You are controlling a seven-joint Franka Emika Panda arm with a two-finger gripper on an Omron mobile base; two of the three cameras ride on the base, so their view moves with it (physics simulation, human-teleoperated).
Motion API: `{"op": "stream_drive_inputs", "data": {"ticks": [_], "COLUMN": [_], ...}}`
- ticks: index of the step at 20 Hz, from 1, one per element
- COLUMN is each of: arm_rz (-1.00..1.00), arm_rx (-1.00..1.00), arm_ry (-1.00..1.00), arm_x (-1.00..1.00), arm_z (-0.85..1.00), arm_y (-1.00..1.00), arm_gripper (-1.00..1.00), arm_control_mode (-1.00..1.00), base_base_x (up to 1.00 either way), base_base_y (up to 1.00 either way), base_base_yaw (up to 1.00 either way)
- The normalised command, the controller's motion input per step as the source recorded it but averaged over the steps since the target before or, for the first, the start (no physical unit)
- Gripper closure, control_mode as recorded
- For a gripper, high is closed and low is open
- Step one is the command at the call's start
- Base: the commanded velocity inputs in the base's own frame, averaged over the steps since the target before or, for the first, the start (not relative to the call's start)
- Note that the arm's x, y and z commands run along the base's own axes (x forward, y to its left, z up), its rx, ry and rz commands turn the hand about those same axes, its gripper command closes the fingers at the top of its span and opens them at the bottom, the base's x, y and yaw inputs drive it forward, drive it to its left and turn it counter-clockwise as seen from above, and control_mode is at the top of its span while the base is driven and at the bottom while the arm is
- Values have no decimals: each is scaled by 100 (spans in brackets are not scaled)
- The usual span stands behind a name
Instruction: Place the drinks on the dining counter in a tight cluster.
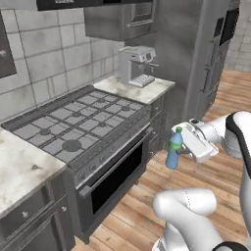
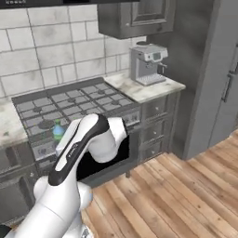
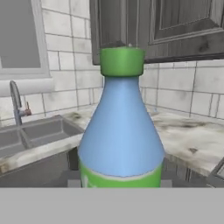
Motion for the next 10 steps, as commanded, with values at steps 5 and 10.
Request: {"op": "stream_drive_inputs", "data": {"ticks": [5,10], "arm_rz": [0,0], "arm_rx": [0,0], "arm_ry": [0,0], "arm_x": [0,0], "arm_z": [0,0], "arm_y": [0,0], "arm_gripper": [100,100], "arm_control_mode": [100,100], "base_base_x": [6,9], "base_base_y": [2,1], "base_base_yaw": [-97,-94]}}
